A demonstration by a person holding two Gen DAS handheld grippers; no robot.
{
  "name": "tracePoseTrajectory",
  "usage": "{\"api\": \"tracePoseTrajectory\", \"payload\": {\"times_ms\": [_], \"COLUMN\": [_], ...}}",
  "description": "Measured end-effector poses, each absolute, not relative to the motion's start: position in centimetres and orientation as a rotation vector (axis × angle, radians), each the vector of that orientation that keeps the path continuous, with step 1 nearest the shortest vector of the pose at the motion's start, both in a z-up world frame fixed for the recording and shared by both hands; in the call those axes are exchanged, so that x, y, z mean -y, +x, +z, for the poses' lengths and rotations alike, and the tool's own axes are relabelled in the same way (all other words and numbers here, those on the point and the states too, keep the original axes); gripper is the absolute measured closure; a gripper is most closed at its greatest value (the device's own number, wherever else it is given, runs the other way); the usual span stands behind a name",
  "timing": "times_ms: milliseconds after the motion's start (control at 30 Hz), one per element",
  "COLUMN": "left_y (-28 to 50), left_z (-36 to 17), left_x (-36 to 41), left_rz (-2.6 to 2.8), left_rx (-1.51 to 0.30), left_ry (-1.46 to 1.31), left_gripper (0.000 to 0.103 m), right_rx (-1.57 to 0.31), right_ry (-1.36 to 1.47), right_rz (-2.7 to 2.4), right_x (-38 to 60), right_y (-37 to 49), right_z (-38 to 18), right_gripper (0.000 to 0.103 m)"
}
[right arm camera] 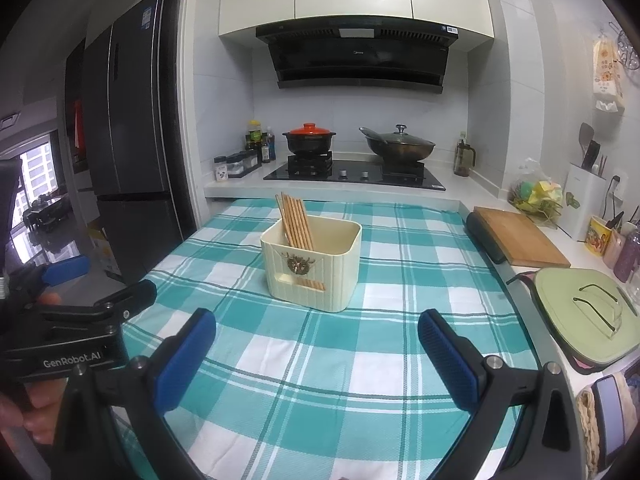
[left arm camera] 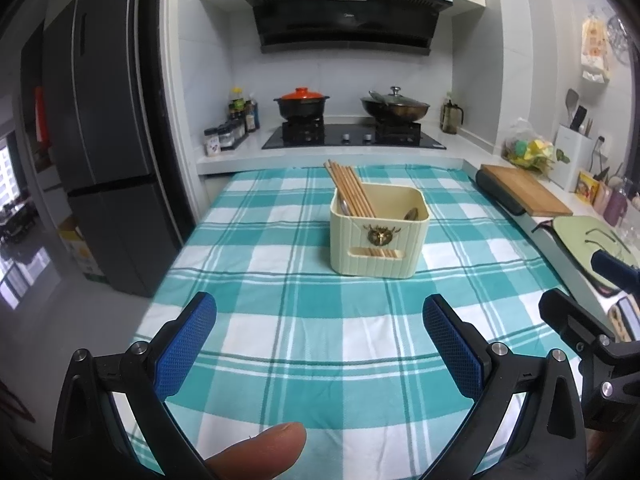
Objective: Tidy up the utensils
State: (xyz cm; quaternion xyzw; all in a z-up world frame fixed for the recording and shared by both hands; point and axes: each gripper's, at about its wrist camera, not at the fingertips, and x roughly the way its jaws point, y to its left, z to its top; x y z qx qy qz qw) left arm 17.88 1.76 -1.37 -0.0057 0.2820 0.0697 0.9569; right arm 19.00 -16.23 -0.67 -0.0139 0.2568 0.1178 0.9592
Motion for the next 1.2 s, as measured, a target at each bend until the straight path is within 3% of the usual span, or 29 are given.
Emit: {"api": "tracePoseTrajectory", "payload": {"times_ms": [1200], "left_y": [17.98], "left_z": [-1.62], "left_x": [-1.64], "left_rz": [0.15], "left_rx": [-0.569], "left_ry": [-0.017], "left_gripper": [0.0], "right_rx": [-0.531], "right_ry": [-0.01], "right_rz": [0.268], "right_x": [15.88], "right_y": [18.86], "right_z": [-0.5], "right_gripper": [0.0]}}
